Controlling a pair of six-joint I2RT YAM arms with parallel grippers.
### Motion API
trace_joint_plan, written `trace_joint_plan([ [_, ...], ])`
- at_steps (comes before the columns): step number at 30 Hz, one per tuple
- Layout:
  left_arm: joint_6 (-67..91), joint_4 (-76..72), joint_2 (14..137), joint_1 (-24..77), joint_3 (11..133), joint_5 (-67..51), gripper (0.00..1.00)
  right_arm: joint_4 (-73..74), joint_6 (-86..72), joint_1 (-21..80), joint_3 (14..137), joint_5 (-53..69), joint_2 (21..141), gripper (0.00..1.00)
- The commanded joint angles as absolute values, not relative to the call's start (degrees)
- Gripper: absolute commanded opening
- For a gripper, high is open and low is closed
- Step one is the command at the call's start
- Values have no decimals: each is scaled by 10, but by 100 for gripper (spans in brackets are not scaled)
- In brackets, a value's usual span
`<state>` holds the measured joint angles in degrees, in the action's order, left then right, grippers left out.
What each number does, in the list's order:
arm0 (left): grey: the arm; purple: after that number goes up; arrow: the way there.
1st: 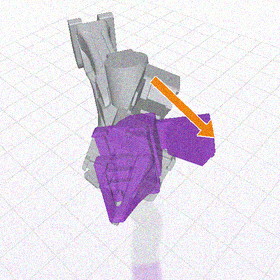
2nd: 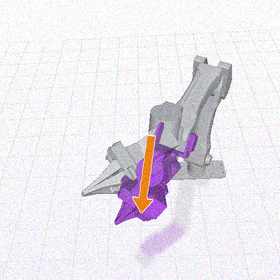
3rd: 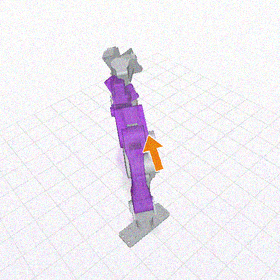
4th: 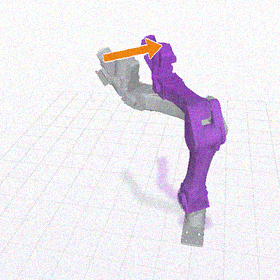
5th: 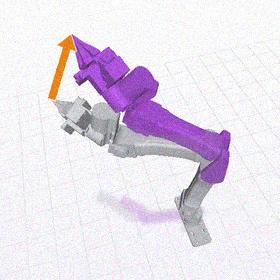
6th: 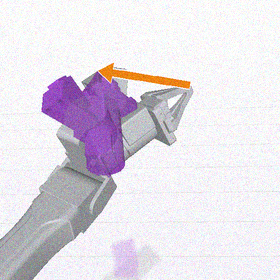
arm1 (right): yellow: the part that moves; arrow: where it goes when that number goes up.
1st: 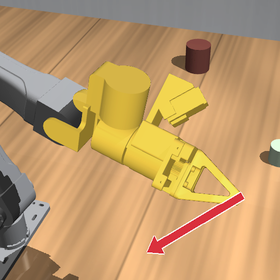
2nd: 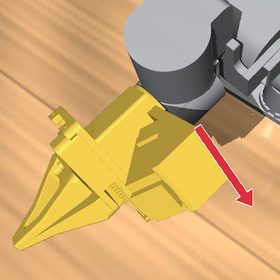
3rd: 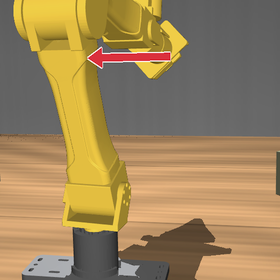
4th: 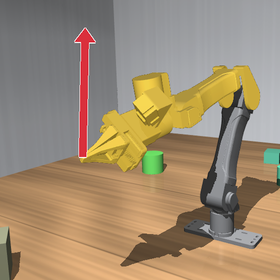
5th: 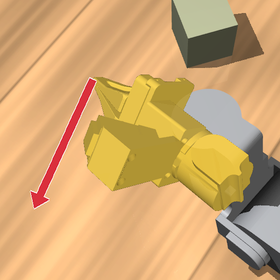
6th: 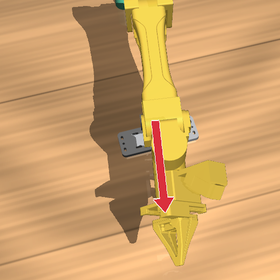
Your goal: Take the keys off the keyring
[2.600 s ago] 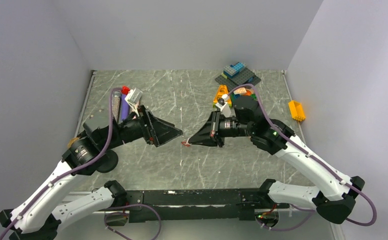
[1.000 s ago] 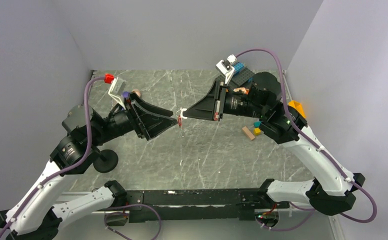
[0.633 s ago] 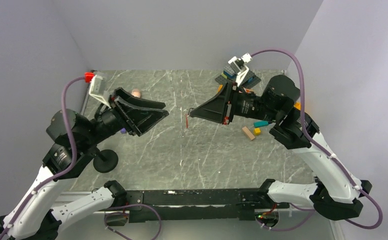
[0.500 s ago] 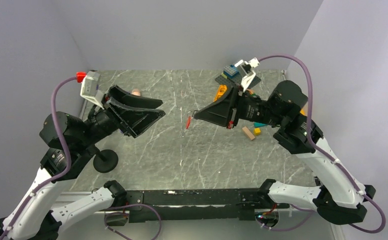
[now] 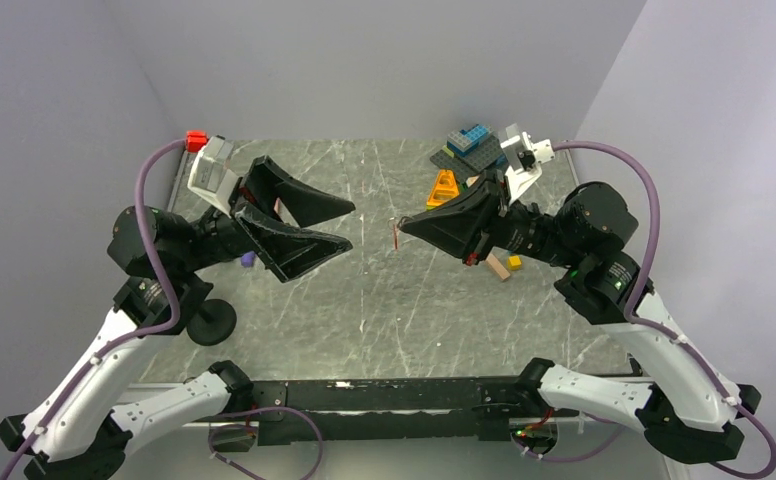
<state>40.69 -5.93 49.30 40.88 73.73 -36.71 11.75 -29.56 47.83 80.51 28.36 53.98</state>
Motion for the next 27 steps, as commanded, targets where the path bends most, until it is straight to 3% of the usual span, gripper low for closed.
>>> trace_joint_plan([
  [1, 370, -116, 495, 405, 742, -391, 72, 55, -246, 479, 796, 277, 533, 0],
  [17, 353, -67, 523, 370, 771, -344, 69, 26, -247, 478, 796, 299, 552, 0],
  [23, 373, -48, 541, 365, 792, -344, 64, -23, -371, 470, 782, 345, 574, 0],
  [27, 392, -27, 555, 361, 817, -365, 65, -173, -538, 428, 731, 454, 605, 0],
])
